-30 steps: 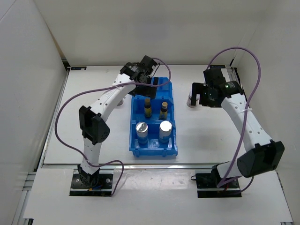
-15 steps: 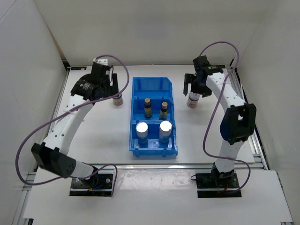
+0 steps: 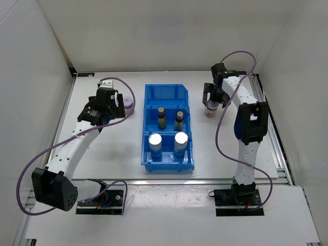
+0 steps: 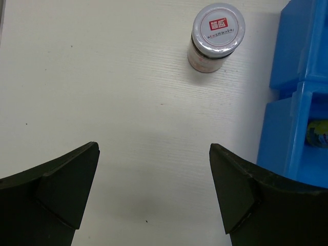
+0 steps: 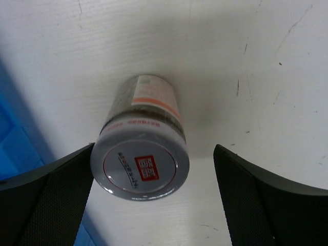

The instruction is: Organize the condiment bottles

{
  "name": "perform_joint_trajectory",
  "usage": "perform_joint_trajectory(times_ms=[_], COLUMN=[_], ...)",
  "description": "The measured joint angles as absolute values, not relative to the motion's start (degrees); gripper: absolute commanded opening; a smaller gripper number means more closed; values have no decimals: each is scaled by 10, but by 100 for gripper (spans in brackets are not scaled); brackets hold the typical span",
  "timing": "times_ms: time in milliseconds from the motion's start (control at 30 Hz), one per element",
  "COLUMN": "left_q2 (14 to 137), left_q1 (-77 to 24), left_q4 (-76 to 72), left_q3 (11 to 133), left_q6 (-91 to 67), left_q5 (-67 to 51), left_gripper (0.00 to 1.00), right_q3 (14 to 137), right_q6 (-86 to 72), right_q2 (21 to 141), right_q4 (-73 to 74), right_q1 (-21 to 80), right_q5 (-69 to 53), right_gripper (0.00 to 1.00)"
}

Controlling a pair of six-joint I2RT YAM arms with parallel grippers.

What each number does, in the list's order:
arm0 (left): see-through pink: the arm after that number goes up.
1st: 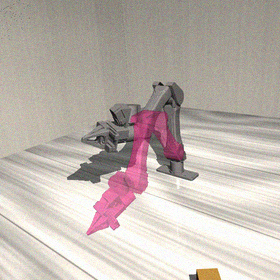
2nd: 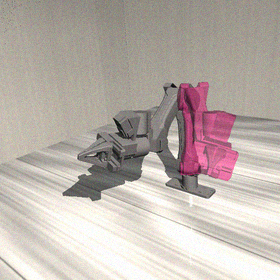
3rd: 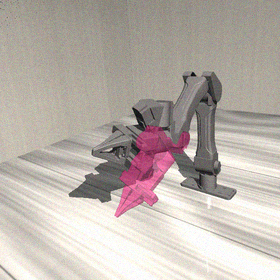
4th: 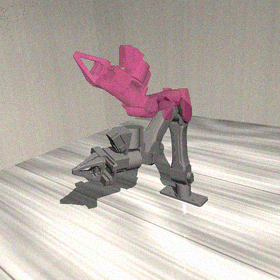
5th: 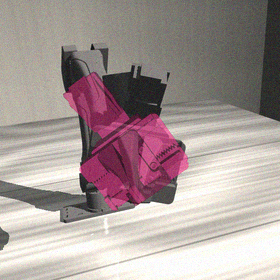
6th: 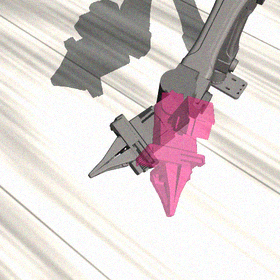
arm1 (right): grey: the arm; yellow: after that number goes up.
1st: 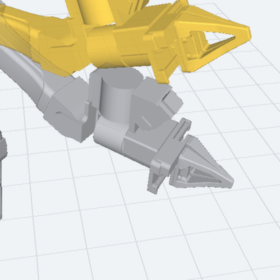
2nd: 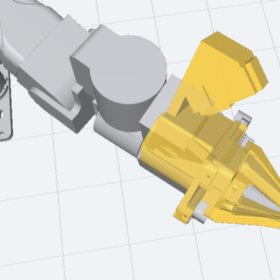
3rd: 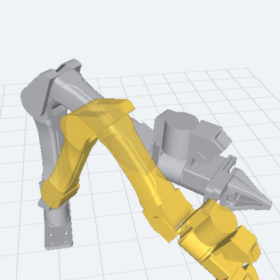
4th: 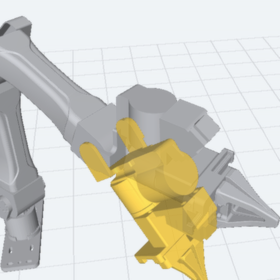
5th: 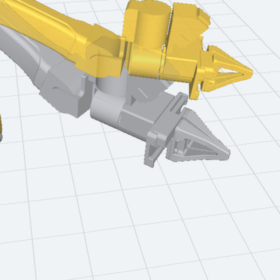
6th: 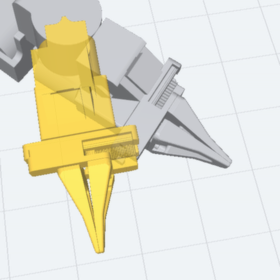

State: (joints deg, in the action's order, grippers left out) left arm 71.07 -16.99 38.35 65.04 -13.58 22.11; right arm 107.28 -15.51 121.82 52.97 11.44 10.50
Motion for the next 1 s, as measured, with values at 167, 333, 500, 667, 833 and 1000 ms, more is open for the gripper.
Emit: perform_joint_trajectory(times_ms=[167, 333, 500, 667, 833, 1000], left_q2=[691, 664, 650, 652, 655, 663], left_q1=[-170, -170, -170, -170, -170, -170], left_q4=[357, 342, 322, 318, 312, 312], left_q3=[607, 594, 572, 558, 558, 557], left_q6=[-136, -137, -142, -150, -156, -161], left_q5=[223, 228, 236, 239, 247, 250], left_gripper=[99, 99, 99, 99, 99, 99], right_q3=[1093, 1097, 1097, 1117, 1210, 1282], right_q6=[-153, -145, -144, -129, -113, -100], right_q2=[1242, 1245, 1238, 1199, 1178, 1182], right_q4=[529, 531, 531, 541, 539, 534], right_q1=[114, 115, 121, 161, 219, 257], right_q5=[89, 85, 88, 103, 103, 87], right_gripper=[60, 22, 6, 0, 0, 0])
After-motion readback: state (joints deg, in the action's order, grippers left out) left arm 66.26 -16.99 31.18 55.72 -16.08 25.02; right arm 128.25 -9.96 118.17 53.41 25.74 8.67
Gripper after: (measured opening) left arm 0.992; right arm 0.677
